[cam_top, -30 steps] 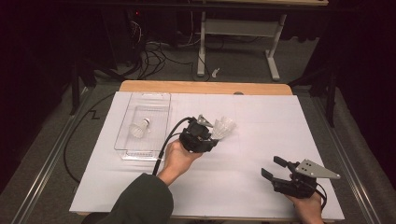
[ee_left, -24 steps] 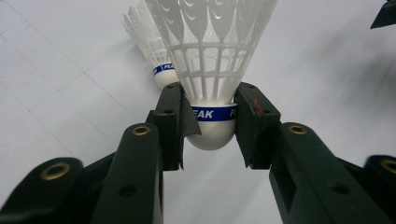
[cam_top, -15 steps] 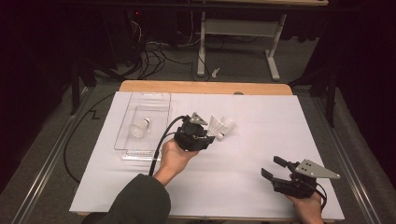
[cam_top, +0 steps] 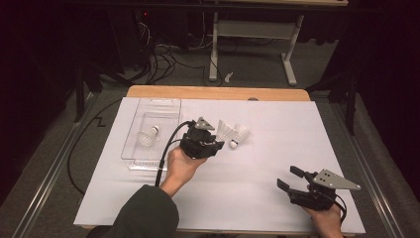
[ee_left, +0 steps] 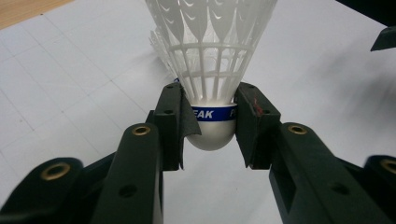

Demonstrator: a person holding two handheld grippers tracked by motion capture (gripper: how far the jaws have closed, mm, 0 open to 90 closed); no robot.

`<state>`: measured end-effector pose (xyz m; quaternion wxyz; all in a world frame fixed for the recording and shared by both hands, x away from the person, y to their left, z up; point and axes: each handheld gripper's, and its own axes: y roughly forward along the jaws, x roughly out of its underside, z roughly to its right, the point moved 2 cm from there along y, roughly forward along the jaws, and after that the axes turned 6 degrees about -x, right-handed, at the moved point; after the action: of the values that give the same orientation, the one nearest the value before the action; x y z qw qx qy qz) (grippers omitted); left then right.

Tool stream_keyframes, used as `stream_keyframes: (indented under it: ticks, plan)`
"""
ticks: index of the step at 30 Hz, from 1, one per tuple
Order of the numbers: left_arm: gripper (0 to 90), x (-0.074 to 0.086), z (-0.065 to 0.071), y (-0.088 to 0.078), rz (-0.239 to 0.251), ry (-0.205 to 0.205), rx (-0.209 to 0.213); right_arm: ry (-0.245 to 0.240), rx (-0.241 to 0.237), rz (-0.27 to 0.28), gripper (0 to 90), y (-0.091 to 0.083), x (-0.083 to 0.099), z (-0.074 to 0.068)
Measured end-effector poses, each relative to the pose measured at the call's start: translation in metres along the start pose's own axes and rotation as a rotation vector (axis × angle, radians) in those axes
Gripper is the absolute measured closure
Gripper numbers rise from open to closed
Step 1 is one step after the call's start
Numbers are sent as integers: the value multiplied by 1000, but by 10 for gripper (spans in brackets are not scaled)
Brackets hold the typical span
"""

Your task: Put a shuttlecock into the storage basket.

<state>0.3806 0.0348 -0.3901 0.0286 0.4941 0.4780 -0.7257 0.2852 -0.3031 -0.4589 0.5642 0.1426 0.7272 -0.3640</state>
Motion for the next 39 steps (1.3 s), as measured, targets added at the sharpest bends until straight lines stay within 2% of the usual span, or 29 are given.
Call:
stream_keyframes:
  ticks: [39]
  plan:
    - [655,6,-31,-28,57,-64,-51,2,3,1,298,0,0,0]
